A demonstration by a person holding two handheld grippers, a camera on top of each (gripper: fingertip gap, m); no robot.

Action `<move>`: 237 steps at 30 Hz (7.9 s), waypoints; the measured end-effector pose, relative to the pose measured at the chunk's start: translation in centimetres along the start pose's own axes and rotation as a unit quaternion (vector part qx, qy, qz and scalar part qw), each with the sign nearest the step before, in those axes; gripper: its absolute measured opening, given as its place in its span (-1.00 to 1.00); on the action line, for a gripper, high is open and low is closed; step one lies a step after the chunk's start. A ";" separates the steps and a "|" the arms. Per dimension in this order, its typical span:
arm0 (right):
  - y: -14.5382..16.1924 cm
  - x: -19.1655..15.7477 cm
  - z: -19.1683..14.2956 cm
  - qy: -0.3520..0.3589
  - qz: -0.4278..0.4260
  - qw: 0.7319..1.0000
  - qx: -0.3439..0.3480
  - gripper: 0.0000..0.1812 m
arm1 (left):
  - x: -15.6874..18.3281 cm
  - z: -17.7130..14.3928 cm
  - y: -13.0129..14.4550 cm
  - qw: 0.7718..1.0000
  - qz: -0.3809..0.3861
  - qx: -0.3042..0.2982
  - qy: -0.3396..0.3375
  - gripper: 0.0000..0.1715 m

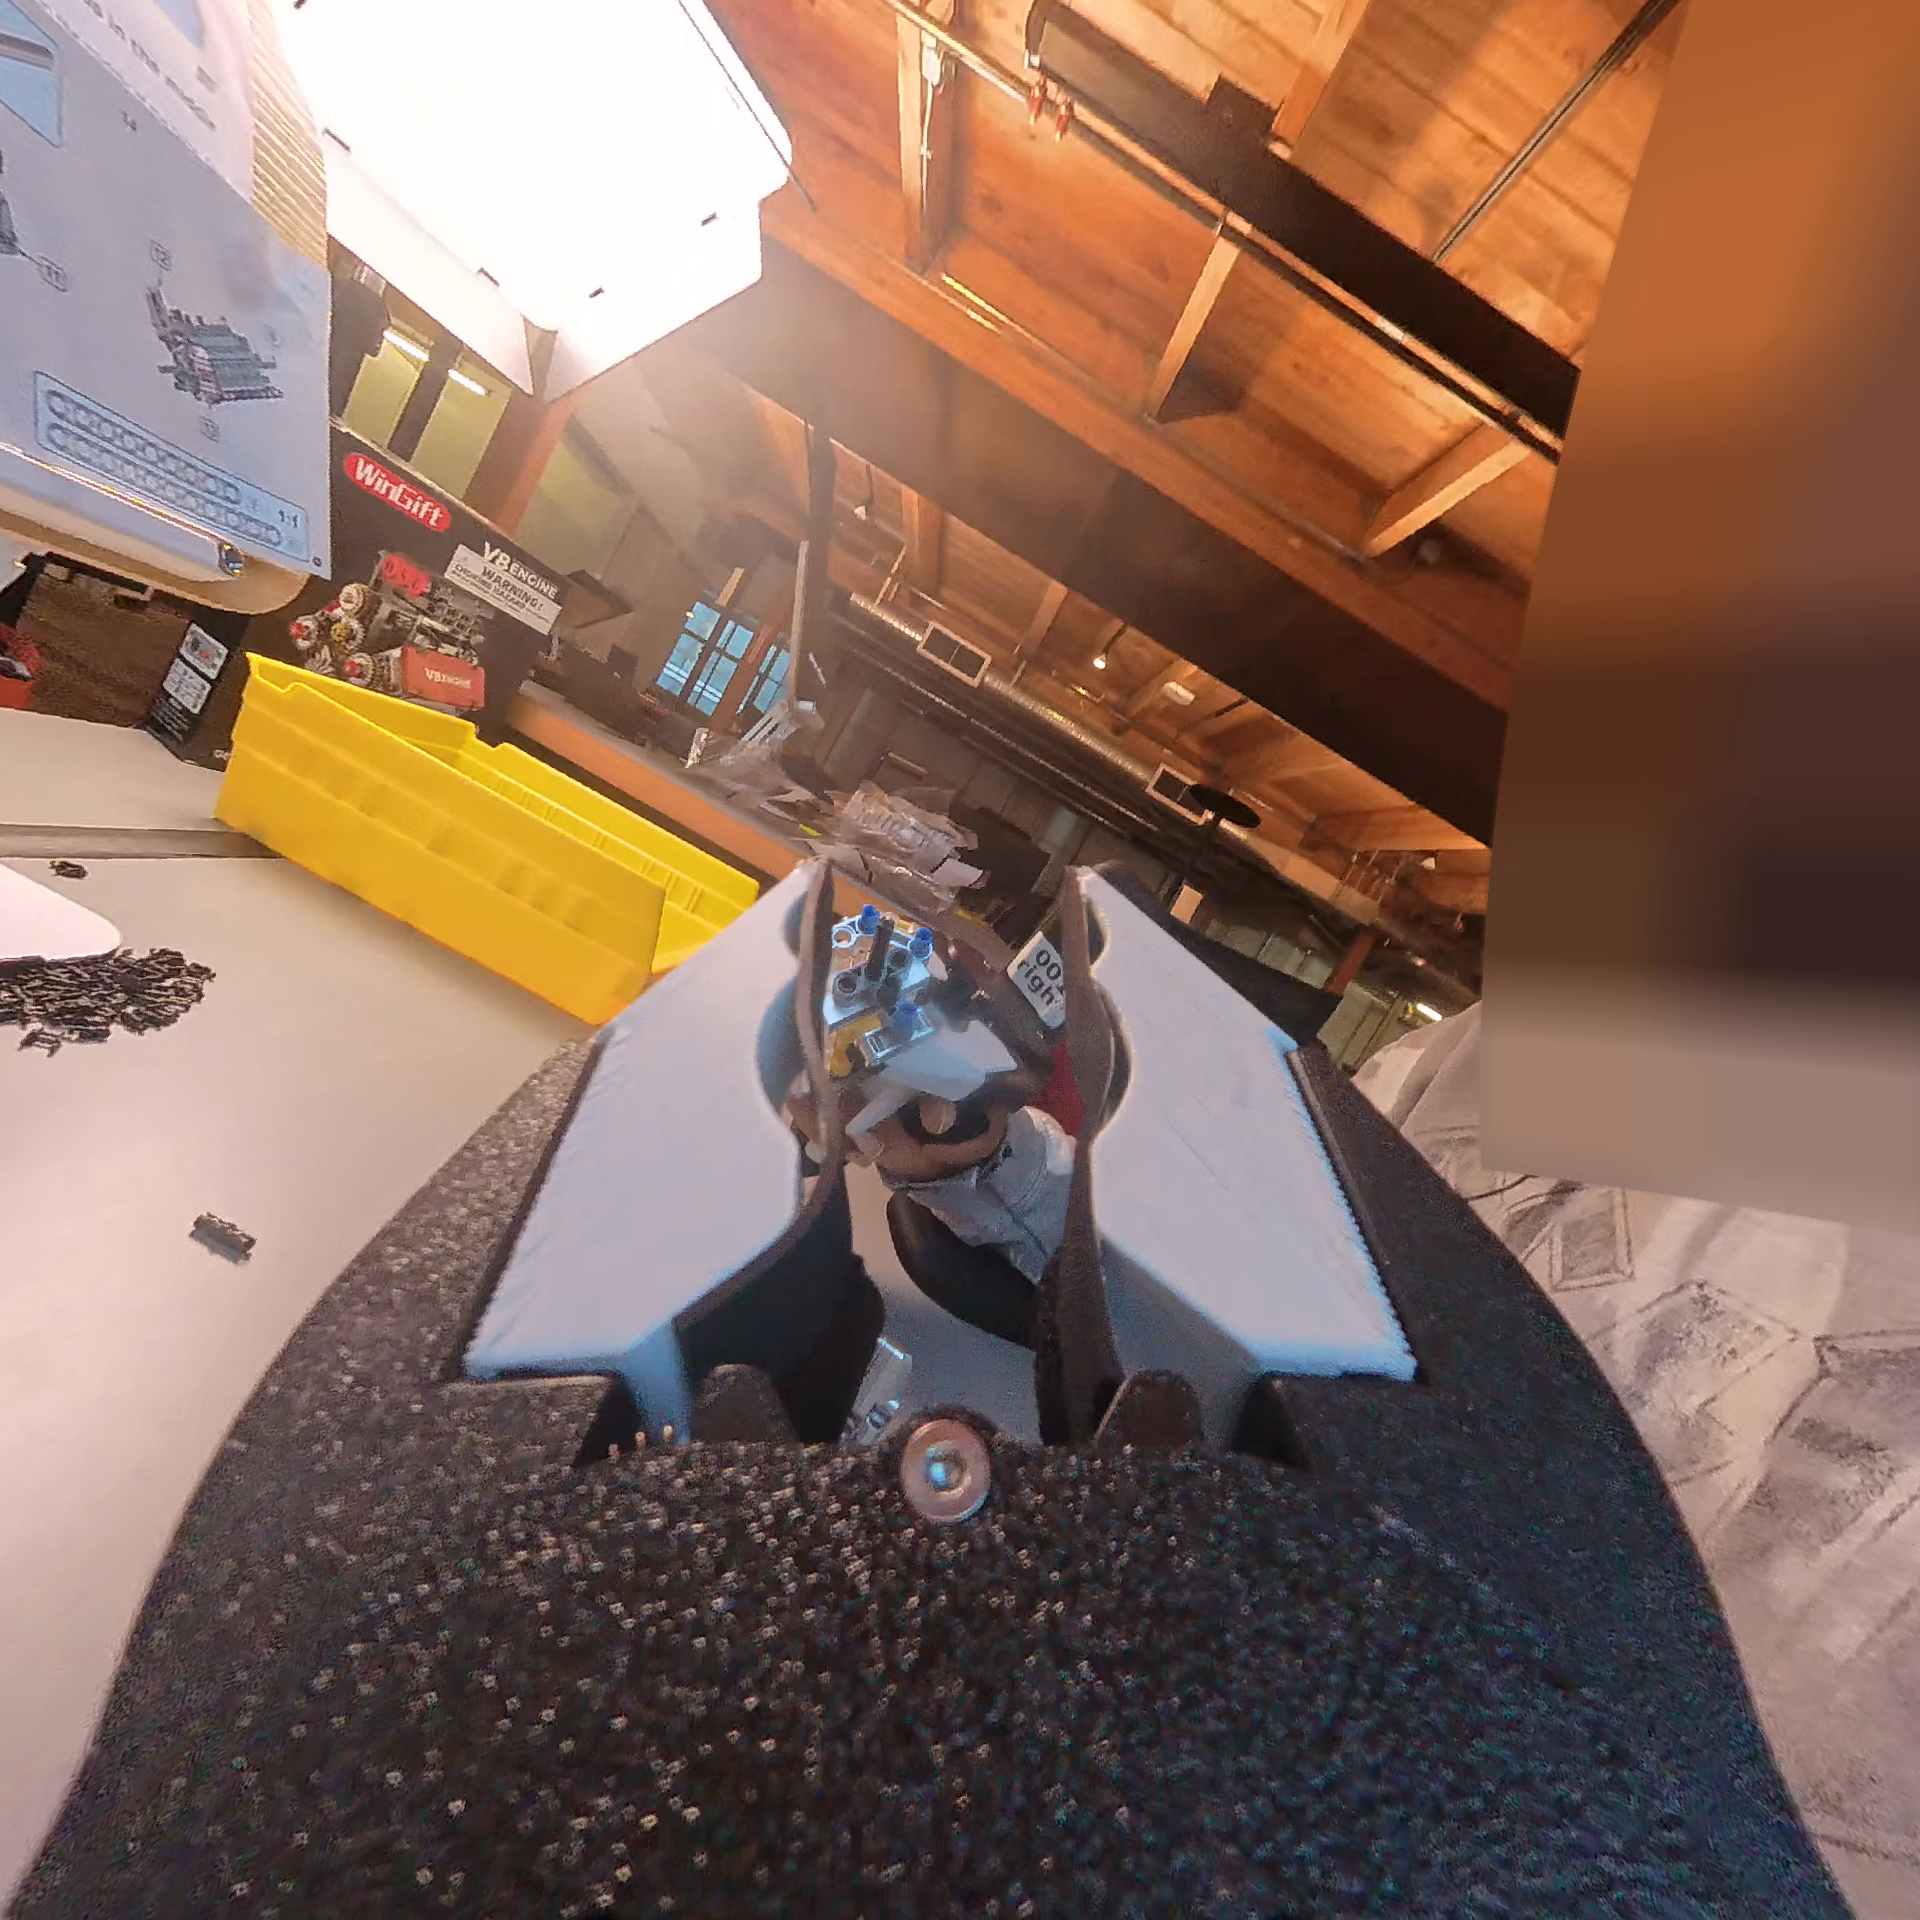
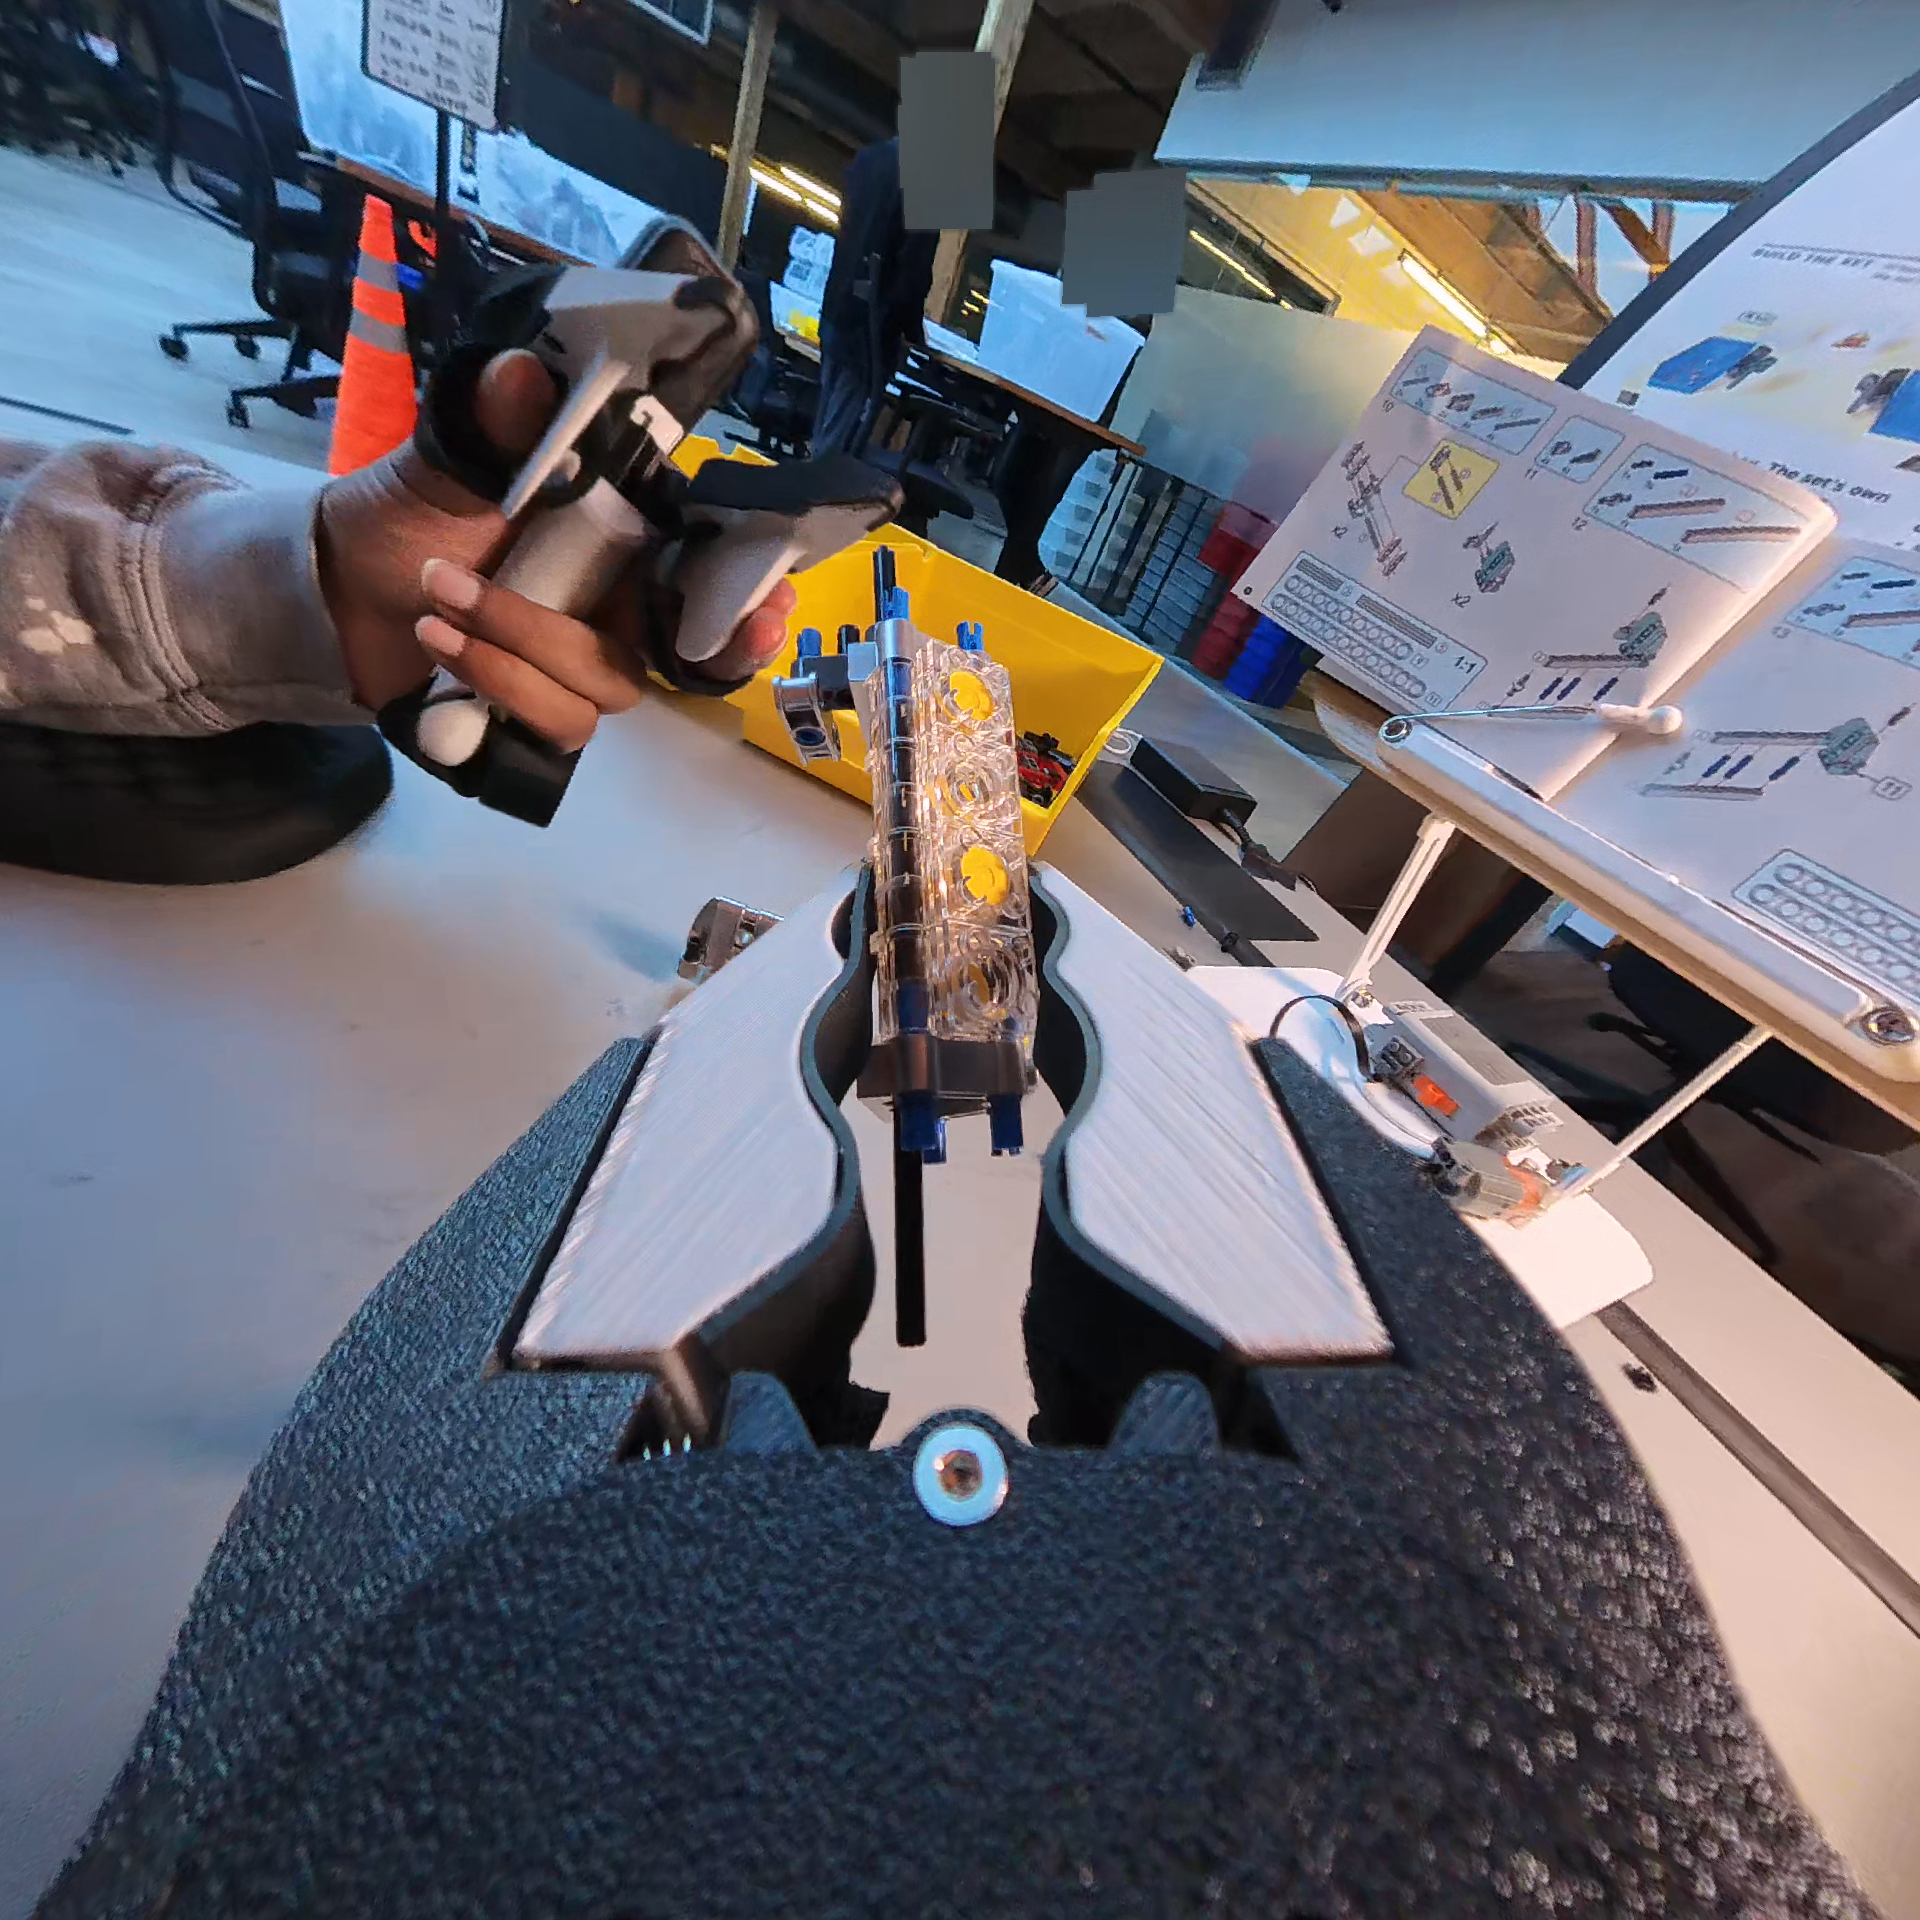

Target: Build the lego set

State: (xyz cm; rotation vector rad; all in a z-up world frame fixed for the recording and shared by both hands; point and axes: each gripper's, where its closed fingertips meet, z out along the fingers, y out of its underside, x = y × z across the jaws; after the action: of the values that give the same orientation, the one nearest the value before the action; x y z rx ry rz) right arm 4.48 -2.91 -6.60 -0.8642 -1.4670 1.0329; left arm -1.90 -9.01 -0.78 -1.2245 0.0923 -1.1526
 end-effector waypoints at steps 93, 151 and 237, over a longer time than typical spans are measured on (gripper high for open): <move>4.0 -9.3 -0.2 -0.266 0.079 0.946 -0.165 -0.23 | 0.4 2.4 11.8 0.903 0.319 -0.287 -0.039 -0.34; 9.5 0.1 -1.3 -0.085 0.132 0.964 -0.217 -0.23 | -14.1 -9.2 9.7 0.831 0.211 -0.449 -0.254 -0.51; 4.9 -3.4 -2.4 -0.253 0.199 0.943 -0.090 -0.23 | -9.3 -1.6 12.2 0.922 -0.072 -0.342 -0.167 -0.55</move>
State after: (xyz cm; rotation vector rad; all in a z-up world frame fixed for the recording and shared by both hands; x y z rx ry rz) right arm 7.28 -3.99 -12.35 -1.1088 -1.8833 1.5216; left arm 0.48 -4.72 -15.40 -2.0660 0.1586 -1.0486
